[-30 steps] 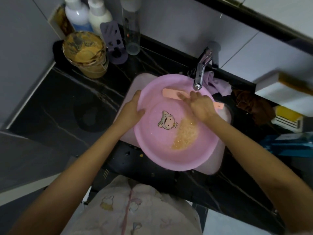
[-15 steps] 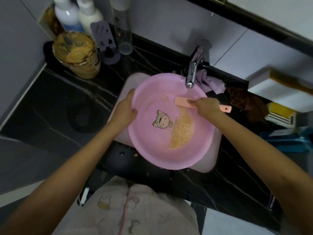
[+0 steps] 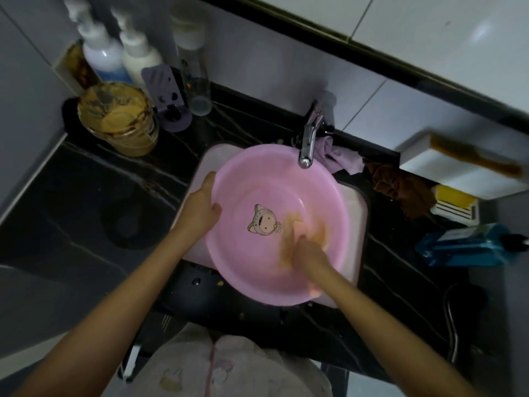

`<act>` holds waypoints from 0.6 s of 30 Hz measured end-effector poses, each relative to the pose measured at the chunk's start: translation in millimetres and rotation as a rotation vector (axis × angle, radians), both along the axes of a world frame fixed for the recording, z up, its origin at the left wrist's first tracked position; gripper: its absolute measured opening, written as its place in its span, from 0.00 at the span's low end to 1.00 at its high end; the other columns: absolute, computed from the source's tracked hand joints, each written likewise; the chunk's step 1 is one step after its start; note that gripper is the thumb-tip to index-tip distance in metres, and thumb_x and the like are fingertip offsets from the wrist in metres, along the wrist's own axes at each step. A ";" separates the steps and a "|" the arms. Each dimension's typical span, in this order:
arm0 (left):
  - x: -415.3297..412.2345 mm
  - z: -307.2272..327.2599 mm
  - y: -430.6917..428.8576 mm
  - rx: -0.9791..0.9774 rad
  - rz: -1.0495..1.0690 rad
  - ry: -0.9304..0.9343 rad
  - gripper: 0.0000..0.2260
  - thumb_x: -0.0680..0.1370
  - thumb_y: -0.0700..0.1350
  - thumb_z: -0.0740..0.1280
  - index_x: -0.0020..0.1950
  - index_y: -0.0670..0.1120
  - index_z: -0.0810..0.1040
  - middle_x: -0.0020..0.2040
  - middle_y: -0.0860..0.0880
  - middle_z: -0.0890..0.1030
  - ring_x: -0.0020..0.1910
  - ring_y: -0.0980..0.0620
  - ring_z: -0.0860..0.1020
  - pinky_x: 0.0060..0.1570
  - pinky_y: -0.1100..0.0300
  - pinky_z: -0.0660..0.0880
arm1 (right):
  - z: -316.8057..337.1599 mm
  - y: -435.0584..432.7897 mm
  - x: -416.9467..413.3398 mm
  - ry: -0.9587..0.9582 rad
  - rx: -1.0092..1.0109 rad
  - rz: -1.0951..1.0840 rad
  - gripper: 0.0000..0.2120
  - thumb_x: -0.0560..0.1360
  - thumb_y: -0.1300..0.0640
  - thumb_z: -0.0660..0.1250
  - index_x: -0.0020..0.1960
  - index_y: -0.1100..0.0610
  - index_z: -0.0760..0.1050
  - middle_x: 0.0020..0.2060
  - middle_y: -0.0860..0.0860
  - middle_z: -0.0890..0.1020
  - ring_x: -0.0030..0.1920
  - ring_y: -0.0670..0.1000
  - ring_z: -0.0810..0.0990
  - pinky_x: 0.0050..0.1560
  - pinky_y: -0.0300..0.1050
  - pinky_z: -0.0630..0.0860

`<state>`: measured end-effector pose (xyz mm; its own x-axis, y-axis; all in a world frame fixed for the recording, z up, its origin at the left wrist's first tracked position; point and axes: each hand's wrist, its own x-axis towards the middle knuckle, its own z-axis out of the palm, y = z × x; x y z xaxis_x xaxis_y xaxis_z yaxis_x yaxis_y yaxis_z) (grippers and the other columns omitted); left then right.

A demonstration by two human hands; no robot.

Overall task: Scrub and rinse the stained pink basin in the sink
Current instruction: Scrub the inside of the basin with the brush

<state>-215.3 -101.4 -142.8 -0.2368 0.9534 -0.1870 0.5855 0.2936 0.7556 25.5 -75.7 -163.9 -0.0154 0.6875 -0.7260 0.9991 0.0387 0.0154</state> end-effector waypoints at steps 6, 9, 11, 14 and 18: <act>-3.3 -3.8 3.0 -0.026 -0.025 0.092 0.27 0.75 0.37 0.63 0.72 0.48 0.59 0.50 0.41 0.77 0.45 0.44 0.76 0.42 0.56 0.72 | -8.0 13.3 -77.6 0.361 0.074 0.071 0.30 0.80 0.59 0.55 0.77 0.54 0.47 0.67 0.61 0.69 0.63 0.60 0.71 0.57 0.53 0.71; -5.0 -5.8 2.6 -0.065 -0.021 0.094 0.29 0.75 0.37 0.63 0.73 0.48 0.58 0.51 0.40 0.77 0.46 0.42 0.76 0.43 0.56 0.72 | -29.8 37.6 -63.4 0.319 0.142 -0.038 0.31 0.79 0.47 0.56 0.77 0.44 0.43 0.54 0.58 0.78 0.45 0.55 0.77 0.40 0.47 0.70; -4.7 -3.7 1.7 -0.072 -0.027 0.070 0.27 0.75 0.38 0.63 0.72 0.49 0.58 0.51 0.44 0.75 0.46 0.46 0.75 0.44 0.56 0.71 | -21.4 36.3 -35.9 0.223 0.168 -0.054 0.29 0.81 0.57 0.52 0.77 0.53 0.41 0.53 0.58 0.79 0.47 0.56 0.79 0.39 0.47 0.69; -4.8 -1.6 2.0 -0.043 -0.045 0.042 0.27 0.75 0.39 0.63 0.72 0.50 0.59 0.52 0.49 0.72 0.48 0.50 0.73 0.46 0.58 0.68 | 8.1 6.3 -10.8 0.105 0.134 -0.114 0.28 0.80 0.64 0.51 0.77 0.60 0.43 0.59 0.59 0.77 0.54 0.57 0.79 0.46 0.47 0.73; -5.5 -1.8 2.5 -0.043 -0.044 0.037 0.27 0.75 0.38 0.63 0.72 0.49 0.59 0.53 0.48 0.72 0.48 0.50 0.72 0.47 0.58 0.67 | 11.5 -29.0 -44.4 0.205 -0.029 0.124 0.33 0.78 0.66 0.55 0.77 0.56 0.43 0.56 0.59 0.77 0.47 0.56 0.77 0.39 0.46 0.75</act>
<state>-220.8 -98.9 -144.6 -0.2020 0.9543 -0.2202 0.6257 0.2988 0.7206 -18.9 -104.6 -152.4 -0.2476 0.6502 -0.7182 0.9688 0.1592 -0.1899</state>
